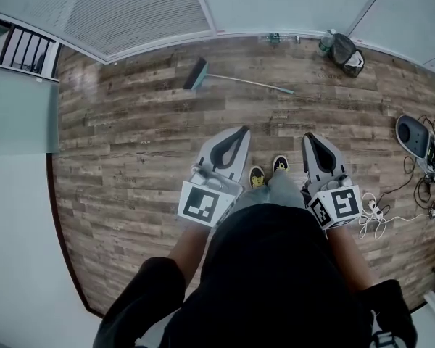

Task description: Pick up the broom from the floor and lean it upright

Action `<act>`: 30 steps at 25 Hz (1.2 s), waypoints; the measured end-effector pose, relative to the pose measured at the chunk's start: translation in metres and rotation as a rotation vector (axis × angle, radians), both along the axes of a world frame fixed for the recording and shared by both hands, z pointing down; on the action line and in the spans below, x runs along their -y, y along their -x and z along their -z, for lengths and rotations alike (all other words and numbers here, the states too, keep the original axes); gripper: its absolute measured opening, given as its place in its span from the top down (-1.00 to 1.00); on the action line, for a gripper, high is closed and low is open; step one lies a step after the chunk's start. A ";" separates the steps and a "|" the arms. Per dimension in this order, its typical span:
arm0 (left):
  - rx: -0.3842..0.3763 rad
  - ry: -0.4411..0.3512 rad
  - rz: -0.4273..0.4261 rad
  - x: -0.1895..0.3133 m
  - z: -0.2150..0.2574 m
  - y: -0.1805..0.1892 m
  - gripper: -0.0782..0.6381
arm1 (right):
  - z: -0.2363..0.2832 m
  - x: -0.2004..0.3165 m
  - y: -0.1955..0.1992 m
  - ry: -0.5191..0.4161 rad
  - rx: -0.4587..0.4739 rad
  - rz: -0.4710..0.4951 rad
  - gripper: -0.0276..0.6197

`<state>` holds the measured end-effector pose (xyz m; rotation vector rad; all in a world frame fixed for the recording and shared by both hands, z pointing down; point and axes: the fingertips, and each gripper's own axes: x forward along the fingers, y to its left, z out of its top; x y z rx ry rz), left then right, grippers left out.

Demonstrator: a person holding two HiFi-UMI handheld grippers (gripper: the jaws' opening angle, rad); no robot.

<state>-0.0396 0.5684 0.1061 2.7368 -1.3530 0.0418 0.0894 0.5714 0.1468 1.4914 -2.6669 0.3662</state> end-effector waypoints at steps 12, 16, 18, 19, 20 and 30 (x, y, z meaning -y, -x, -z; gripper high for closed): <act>-0.027 0.056 0.043 0.064 0.001 -0.015 0.72 | -0.005 0.066 -0.019 0.022 0.017 0.015 0.86; 0.002 0.044 0.049 0.093 0.001 -0.025 0.72 | -0.007 0.098 -0.031 0.018 0.022 0.030 0.86; 0.023 0.041 0.047 0.107 0.001 -0.032 0.72 | -0.008 0.112 -0.038 0.017 0.026 0.032 0.86; 0.030 0.041 0.046 0.113 0.001 -0.037 0.72 | -0.009 0.118 -0.042 0.018 0.032 0.033 0.86; 0.029 0.045 0.047 0.119 0.002 -0.042 0.72 | -0.009 0.124 -0.047 0.019 0.040 0.034 0.86; 0.071 0.049 0.034 0.154 0.001 -0.086 0.72 | -0.019 0.165 -0.079 0.023 0.073 0.052 0.86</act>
